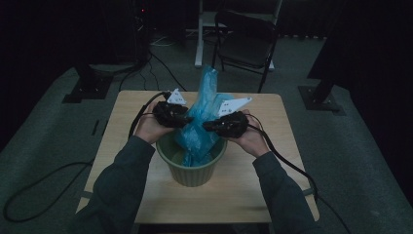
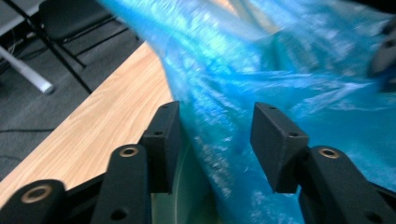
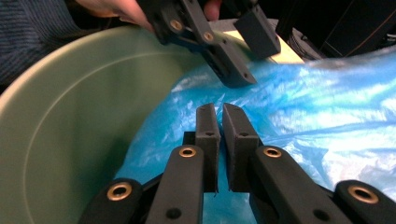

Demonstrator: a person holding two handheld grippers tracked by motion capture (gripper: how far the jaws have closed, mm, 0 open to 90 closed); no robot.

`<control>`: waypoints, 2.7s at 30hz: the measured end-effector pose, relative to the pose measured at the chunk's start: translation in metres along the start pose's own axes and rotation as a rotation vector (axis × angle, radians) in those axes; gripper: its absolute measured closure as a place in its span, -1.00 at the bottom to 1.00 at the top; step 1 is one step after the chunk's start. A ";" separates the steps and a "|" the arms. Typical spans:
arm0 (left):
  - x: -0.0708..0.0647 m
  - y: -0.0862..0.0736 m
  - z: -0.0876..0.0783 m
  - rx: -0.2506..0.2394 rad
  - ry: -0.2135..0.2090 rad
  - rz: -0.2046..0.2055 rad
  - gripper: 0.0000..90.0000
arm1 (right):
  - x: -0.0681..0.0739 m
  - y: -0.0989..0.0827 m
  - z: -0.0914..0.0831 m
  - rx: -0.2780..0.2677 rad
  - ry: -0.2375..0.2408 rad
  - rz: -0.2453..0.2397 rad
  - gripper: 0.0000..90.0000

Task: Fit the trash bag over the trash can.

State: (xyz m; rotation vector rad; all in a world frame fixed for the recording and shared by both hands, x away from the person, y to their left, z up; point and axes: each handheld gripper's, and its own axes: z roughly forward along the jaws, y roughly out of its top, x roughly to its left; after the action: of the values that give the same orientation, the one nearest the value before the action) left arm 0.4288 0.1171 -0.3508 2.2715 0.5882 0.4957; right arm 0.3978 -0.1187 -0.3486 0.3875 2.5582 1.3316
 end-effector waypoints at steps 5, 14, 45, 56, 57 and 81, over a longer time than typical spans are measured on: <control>-0.002 0.001 -0.002 -0.007 0.016 0.015 0.67 | 0.000 0.000 -0.002 -0.002 -0.004 -0.005 0.90; -0.003 0.004 -0.008 -0.039 0.010 0.019 0.66 | -0.001 0.000 0.000 -0.002 -0.018 0.000 0.90; -0.004 0.003 -0.016 -0.043 0.035 0.032 1.00 | -0.005 0.000 -0.012 -0.063 -0.019 0.017 0.49; -0.009 0.005 -0.016 -0.054 0.029 0.057 1.00 | -0.032 0.012 0.003 -0.020 -0.168 0.188 0.66; -0.009 0.005 -0.016 -0.054 0.029 0.057 1.00 | -0.032 0.012 0.003 -0.020 -0.168 0.188 0.66; -0.001 -0.009 -0.027 -0.078 0.060 0.024 1.00 | -0.036 0.019 0.021 0.115 -0.252 0.217 1.00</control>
State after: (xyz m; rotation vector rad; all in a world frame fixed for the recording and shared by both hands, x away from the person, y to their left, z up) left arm 0.4118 0.1367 -0.3400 2.1984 0.5624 0.5904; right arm 0.4411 -0.1045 -0.3421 0.8198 2.4397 1.1204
